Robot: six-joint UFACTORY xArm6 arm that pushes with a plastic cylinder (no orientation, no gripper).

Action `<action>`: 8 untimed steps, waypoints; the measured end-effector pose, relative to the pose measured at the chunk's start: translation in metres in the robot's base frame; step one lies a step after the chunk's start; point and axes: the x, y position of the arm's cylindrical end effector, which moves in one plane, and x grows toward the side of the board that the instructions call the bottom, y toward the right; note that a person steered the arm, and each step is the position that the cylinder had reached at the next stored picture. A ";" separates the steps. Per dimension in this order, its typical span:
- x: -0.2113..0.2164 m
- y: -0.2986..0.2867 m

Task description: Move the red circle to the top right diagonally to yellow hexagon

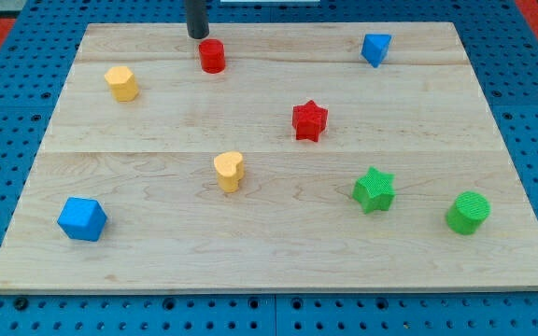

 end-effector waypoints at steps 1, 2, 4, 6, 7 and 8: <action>0.011 0.018; 0.009 0.021; -0.009 0.057; 0.038 0.043; 0.033 0.023; 0.025 0.019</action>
